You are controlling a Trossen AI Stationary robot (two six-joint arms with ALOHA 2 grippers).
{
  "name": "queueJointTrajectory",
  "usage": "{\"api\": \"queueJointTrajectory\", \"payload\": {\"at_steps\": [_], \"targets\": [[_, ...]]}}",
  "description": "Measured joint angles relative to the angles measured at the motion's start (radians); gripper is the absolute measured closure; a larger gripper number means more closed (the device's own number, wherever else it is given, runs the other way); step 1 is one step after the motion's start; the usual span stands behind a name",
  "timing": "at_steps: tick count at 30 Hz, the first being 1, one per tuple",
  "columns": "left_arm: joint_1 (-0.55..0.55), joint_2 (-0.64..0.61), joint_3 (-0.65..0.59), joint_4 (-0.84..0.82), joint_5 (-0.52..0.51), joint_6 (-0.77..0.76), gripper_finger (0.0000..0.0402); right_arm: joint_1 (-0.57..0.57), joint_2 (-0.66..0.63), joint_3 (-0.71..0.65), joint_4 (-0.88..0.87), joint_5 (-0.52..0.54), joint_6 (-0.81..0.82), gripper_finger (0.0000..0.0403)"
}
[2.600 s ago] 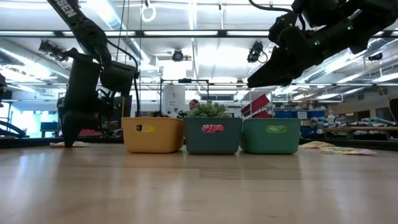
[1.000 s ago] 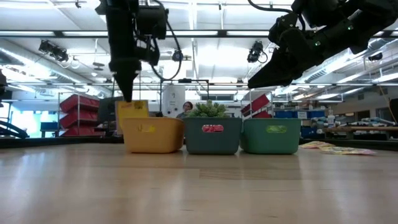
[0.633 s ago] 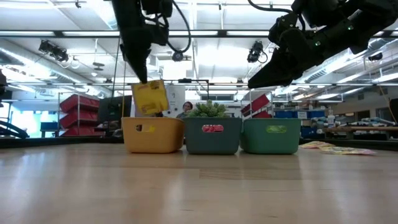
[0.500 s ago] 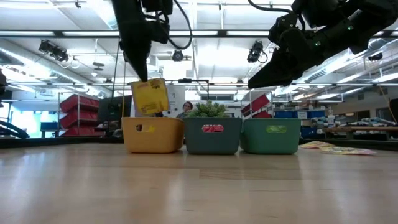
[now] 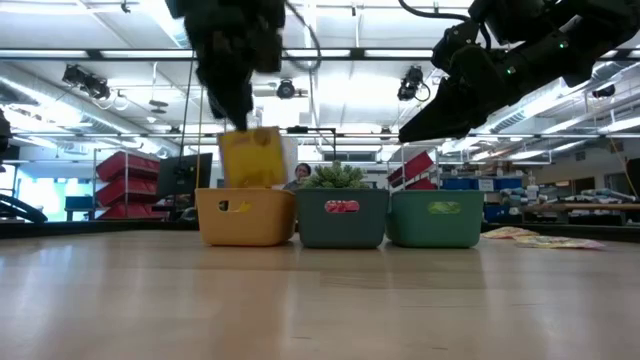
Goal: Sort candy
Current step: Put the yellow candy pack into the yellow bin
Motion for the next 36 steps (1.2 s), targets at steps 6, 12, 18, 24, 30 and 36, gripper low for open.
{"api": "queueJointTrajectory", "payload": {"at_steps": [6,12,18,24,30,36], "targets": [[0.027,0.033,-0.097,0.083,0.031,0.022,0.0401,0.0,0.0,0.0,-0.006,-0.002,0.0,0.0302],[0.047,0.036,-0.139,0.15,-0.002,0.05,0.0401,0.0,0.0,0.0,-0.005,-0.002,0.003,0.0302],[0.044,0.036,-0.143,0.192,-0.097,0.051,0.0393,0.0,0.0,0.0,-0.005,-0.003,0.011,0.0302],[0.007,0.036,-0.143,0.255,-0.032,0.097,0.035,0.0,0.0,0.0,-0.005,-0.003,0.014,0.0302],[0.0,0.036,-0.143,0.259,-0.017,0.075,0.0298,0.0,0.0,0.0,-0.005,-0.008,0.023,0.0288],[0.0,0.025,-0.223,0.41,-0.173,0.068,0.0328,-0.002,0.0,0.0,-0.005,0.011,0.03,0.0271]]}}
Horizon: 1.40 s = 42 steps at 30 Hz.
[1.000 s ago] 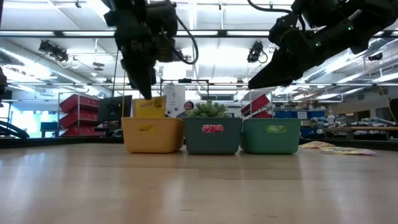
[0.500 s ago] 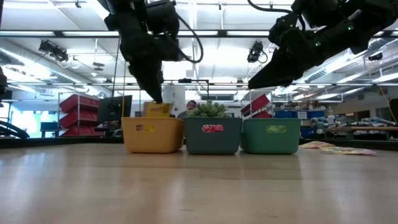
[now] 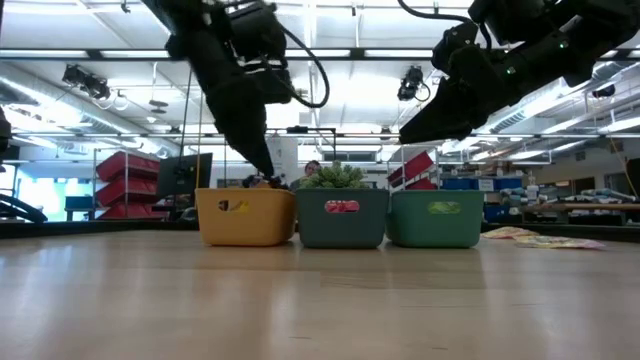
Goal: Sort candy
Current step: Put the yellow candy pack into the yellow bin
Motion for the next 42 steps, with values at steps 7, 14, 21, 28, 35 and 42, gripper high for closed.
{"api": "queueJointTrajectory", "payload": {"at_steps": [7,14,21,28,35,42], "targets": [[-0.005,-0.053,-0.205,0.445,0.071,-0.05,0.0397,-0.036,-0.014,0.0,-0.025,0.009,0.0,0.0286],[-0.008,-0.127,-0.325,0.683,0.012,-0.044,0.04,-0.111,-0.015,0.0,-0.092,-0.004,0.025,0.0314],[-0.008,-0.153,-0.453,0.988,0.009,-0.045,0.0401,-0.338,-0.01,0.017,-0.282,0.049,0.067,0.0357],[0.009,-0.153,-0.522,1.144,-0.073,-0.019,0.0401,-0.557,0.031,0.057,-0.338,0.027,-0.03,0.0306],[0.015,-0.153,-0.525,1.167,-0.075,0.009,0.0401,-0.669,0.192,0.157,-0.382,0.022,-0.114,0.0226],[0.015,-0.153,-0.525,1.165,-0.078,0.01,0.0401,-0.782,0.377,0.298,-0.414,-0.002,-0.108,0.021]]}}
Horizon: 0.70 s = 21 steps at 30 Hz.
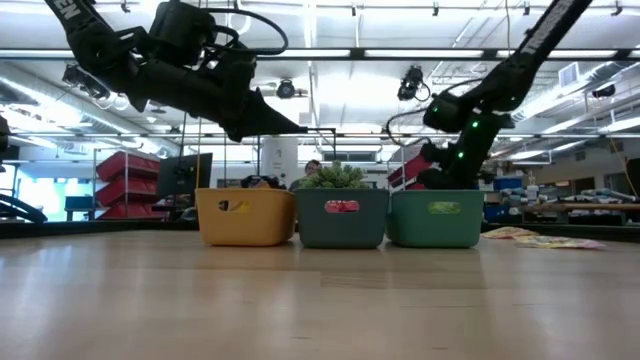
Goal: Sort candy
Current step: Put the yellow candy pack into the yellow bin
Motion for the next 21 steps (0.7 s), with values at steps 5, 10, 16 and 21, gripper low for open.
{"api": "queueJointTrajectory", "payload": {"at_steps": [5,10,16,21], "targets": [[0.0,0.0,0.0,-0.002,0.0,0.0,0.0401,-0.042,0.102,0.064,-0.027,-0.079,-0.002,0.0236],[0.002,0.0,0.0,-0.003,-0.001,0.0,0.0401,-0.05,0.136,0.078,-0.033,-0.088,-0.005,0.0279],[0.017,0.0,0.0,-0.007,-0.001,-0.004,0.0401,-0.037,0.103,0.078,-0.049,-0.091,-0.03,0.0375],[0.035,0.0,0.0,-0.013,-0.003,0.055,0.0401,0.001,0.037,0.077,-0.093,-0.138,-0.073,0.0391]]}}
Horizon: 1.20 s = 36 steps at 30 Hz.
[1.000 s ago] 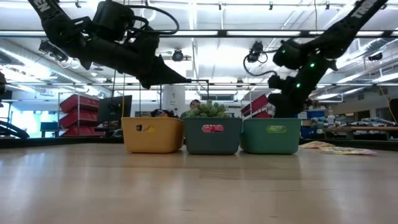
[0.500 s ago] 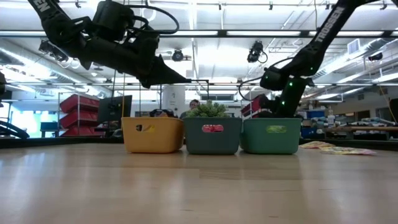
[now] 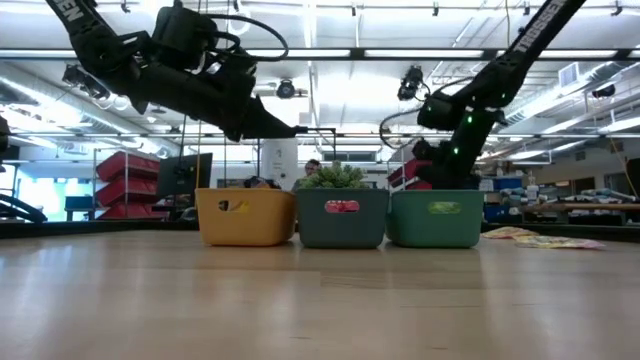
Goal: Sort candy
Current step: Put the yellow candy pack into the yellow bin
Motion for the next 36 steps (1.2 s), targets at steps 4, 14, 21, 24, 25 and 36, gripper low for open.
{"api": "queueJointTrajectory", "payload": {"at_steps": [4,14,21,24,25,36], "targets": [[-0.001,0.0,0.0,0.0,-0.016,0.191,0.0388,0.071,-0.082,0.0,-0.041,-0.059,-0.014,0.0399],[-0.075,0.0,0.124,-0.18,-0.02,0.476,0.0304,0.358,-0.242,0.0,-0.054,-0.136,0.071,0.0402],[-0.146,0.007,0.161,-0.183,-0.1,0.636,0.0266,0.501,-0.245,0.0,0.028,-0.132,0.172,0.0402],[-0.174,0.029,0.181,-0.186,-0.141,0.692,0.0261,0.535,-0.245,0.0,0.049,-0.132,0.197,0.0402],[-0.18,0.042,0.19,-0.186,-0.151,0.712,0.0261,0.544,-0.245,0.003,0.049,-0.135,0.204,0.0402],[-0.219,0.135,0.289,-0.204,-0.277,0.778,0.026,0.633,-0.244,0.053,0.046,-0.158,0.216,0.0402]]}}
